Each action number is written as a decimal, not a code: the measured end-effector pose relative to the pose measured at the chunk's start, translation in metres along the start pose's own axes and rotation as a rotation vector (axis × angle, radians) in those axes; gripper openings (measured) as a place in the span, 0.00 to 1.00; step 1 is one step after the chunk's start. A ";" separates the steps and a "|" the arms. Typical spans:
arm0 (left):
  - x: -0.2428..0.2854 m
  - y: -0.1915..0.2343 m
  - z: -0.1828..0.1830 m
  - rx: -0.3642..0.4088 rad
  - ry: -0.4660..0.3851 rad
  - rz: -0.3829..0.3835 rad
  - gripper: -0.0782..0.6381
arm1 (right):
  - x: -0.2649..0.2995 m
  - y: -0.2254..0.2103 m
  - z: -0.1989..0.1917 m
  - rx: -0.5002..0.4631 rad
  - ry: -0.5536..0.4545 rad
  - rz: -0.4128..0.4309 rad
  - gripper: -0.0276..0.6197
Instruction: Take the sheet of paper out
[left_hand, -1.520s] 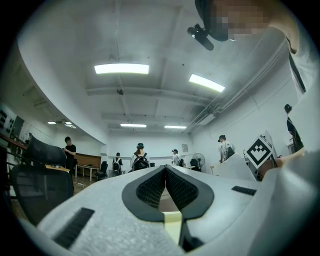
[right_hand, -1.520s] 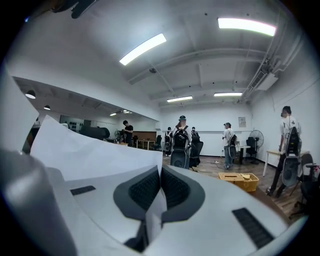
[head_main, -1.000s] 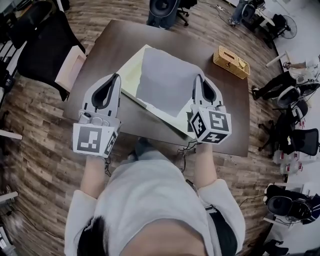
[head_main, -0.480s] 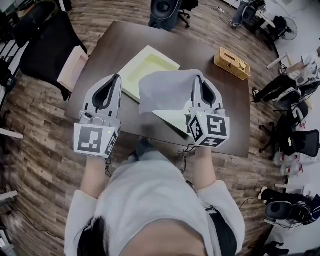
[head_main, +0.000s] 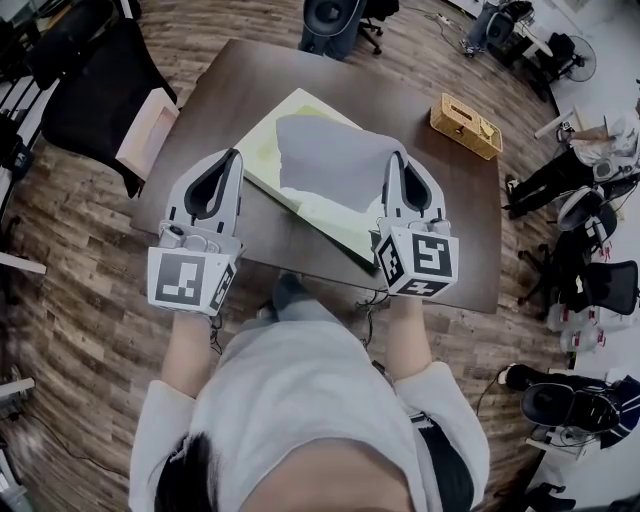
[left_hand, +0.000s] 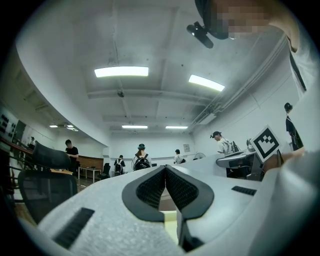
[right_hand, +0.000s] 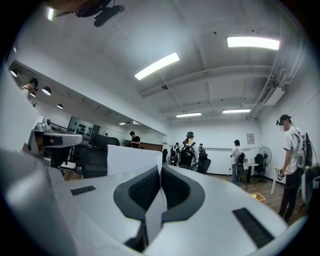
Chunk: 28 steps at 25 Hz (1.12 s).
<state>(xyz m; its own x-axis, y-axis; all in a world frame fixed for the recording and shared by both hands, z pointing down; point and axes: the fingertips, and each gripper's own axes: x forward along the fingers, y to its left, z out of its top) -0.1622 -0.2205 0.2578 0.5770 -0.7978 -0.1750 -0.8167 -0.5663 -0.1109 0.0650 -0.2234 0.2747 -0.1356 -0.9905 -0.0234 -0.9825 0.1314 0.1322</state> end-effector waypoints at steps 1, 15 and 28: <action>-0.001 0.001 0.000 0.000 0.001 0.001 0.12 | 0.000 0.001 0.000 -0.001 0.000 0.001 0.06; -0.009 0.007 -0.001 -0.007 0.005 0.014 0.12 | -0.001 0.009 0.004 -0.009 -0.007 0.005 0.06; -0.012 0.015 -0.007 -0.022 0.007 0.024 0.12 | 0.005 0.016 0.002 -0.018 0.005 0.009 0.06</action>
<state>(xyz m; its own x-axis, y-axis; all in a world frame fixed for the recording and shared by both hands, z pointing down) -0.1815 -0.2209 0.2648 0.5570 -0.8129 -0.1702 -0.8302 -0.5510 -0.0852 0.0489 -0.2258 0.2751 -0.1436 -0.9895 -0.0168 -0.9788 0.1395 0.1498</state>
